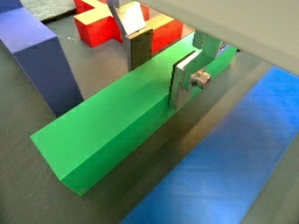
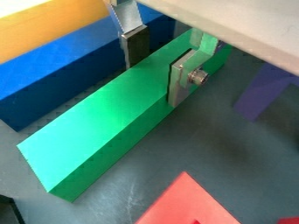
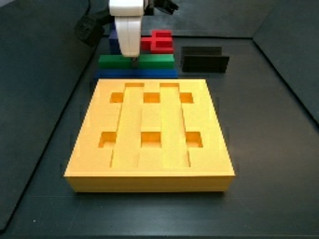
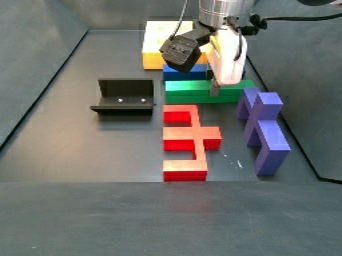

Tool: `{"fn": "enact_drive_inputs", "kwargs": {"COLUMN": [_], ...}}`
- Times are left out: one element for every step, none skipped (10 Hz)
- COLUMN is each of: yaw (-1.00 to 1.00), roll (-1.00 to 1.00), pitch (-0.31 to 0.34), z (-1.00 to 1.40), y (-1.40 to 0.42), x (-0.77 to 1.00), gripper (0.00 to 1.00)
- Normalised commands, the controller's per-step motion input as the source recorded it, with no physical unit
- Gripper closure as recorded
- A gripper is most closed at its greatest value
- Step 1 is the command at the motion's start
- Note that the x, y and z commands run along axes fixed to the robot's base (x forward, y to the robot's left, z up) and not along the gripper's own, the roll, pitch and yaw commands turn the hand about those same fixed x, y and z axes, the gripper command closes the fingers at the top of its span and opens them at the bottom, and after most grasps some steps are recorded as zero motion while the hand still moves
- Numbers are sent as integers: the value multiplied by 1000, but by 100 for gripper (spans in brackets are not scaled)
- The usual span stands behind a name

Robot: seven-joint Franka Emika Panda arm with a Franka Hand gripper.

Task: Pick up the green object. Move up. Move to above the board. Insert the green object.
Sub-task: Pick up the green object, then move up.

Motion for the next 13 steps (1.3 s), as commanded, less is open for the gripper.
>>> {"fn": "enact_drive_inputs", "kwargs": {"yaw": [0,0,0,0,0,0,0,0,0,0,0,0,-51], "roll": [0,0,0,0,0,0,0,0,0,0,0,0,-7], "pitch": [0,0,0,0,0,0,0,0,0,0,0,0,4], "z": [0,0,0,0,0,0,0,0,0,0,0,833,823], "y": [0,0,0,0,0,0,0,0,0,0,0,0,-57], "x": [0,0,0,0,0,0,0,0,0,0,0,0,7], "gripper": [100,100,100,100,100,100,100,100,100,100,100,100,100]}}
